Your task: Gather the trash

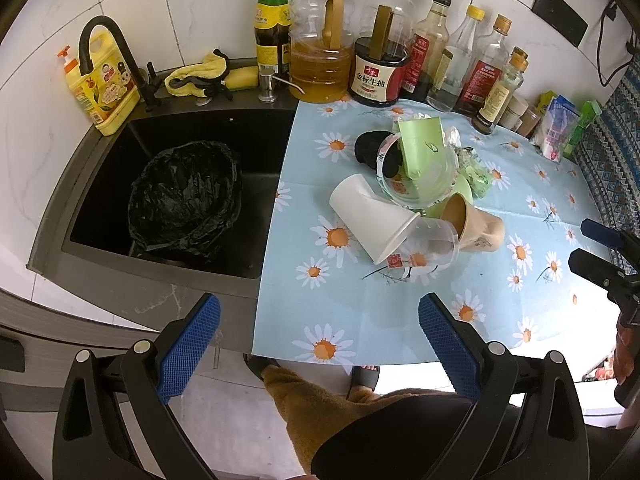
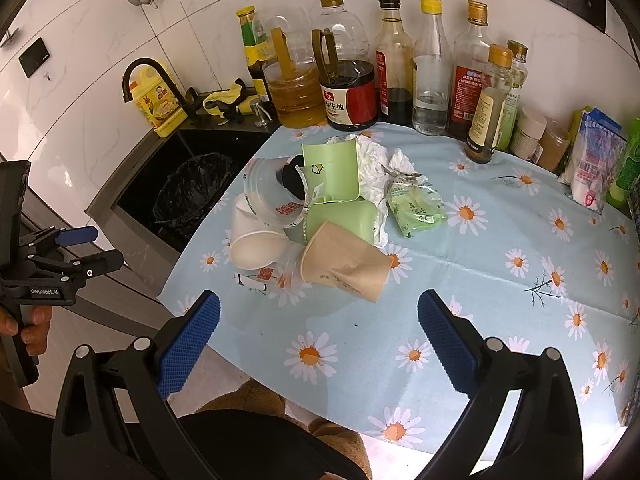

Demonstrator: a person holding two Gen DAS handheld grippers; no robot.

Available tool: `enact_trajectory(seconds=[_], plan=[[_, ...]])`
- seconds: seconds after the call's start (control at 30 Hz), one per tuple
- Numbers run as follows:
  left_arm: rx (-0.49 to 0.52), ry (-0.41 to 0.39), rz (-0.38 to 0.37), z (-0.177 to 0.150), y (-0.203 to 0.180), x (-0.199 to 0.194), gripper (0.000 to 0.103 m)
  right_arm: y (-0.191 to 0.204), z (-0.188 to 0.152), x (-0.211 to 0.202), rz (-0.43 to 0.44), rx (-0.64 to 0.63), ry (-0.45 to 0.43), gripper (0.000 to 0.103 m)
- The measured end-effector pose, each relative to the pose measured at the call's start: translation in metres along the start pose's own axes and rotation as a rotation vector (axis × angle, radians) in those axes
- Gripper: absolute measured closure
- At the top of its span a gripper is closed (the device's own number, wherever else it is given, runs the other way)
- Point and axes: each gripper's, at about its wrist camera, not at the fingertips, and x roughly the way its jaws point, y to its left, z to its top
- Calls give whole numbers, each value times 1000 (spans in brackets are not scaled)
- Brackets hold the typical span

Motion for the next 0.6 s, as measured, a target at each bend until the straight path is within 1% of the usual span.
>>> enact_trajectory(seconds=[0.27, 0.33, 0.37, 0.6], plan=[[1, 8, -6, 5, -3, 9, 6, -2, 3, 7, 0, -24, 17, 5], [5, 11, -5, 6, -5, 12, 6, -4, 4, 10, -4, -40, 27, 5], [7, 10, -3, 3, 0, 9, 6, -6, 6, 13, -3, -50, 32, 5], [21, 29, 20, 2, -11, 17, 6, -18, 13, 28, 13, -139, 81, 5]])
